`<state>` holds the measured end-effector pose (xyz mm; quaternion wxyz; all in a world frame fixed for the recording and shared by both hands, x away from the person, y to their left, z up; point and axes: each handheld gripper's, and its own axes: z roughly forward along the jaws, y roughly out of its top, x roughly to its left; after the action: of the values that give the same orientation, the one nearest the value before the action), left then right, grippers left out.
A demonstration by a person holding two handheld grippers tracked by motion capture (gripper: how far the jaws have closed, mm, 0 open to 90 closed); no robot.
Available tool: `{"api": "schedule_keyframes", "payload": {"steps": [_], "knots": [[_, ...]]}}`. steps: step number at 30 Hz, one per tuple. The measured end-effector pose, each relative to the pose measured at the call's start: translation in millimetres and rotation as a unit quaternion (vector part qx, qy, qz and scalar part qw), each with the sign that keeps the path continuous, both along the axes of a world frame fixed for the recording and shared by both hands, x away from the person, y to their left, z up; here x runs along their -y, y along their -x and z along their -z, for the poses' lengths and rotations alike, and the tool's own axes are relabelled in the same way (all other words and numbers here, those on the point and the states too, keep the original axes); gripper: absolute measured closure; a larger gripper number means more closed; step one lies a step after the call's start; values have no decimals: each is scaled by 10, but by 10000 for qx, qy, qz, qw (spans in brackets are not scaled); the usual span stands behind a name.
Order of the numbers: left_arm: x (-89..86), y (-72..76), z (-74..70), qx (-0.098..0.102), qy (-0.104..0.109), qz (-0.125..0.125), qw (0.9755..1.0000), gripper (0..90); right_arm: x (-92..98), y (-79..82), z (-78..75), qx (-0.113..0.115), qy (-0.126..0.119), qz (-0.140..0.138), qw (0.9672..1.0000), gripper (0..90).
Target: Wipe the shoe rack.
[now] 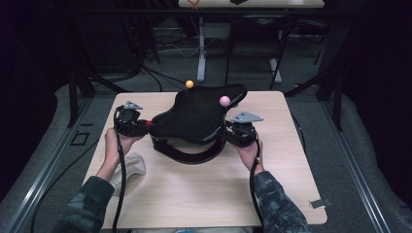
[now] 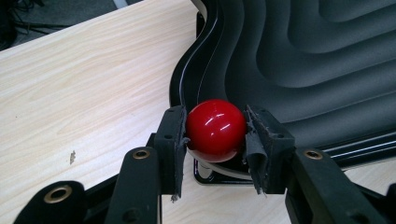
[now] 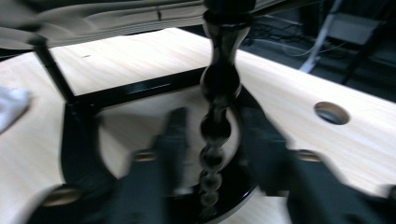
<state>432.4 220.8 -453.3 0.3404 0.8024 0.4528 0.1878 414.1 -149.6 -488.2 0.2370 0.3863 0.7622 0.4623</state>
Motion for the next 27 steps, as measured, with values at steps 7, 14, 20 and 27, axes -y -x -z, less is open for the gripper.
{"api": "schedule_keyframes", "payload": {"steps": [7,14,20,27], "knots": [[15,117,9,70,-44,-55,10000,598,24,330,-118,-102,62,-115,9999,165],[38,239,18,112,-71,-49,9999,599,-58,677,-241,-180,-18,-274,9995,95],[53,307,25,106,-14,6,9999,600,-212,802,-337,77,-248,-496,9984,118],[62,354,35,113,50,64,9999,600,-239,777,-352,114,-174,-216,9996,142]]}}
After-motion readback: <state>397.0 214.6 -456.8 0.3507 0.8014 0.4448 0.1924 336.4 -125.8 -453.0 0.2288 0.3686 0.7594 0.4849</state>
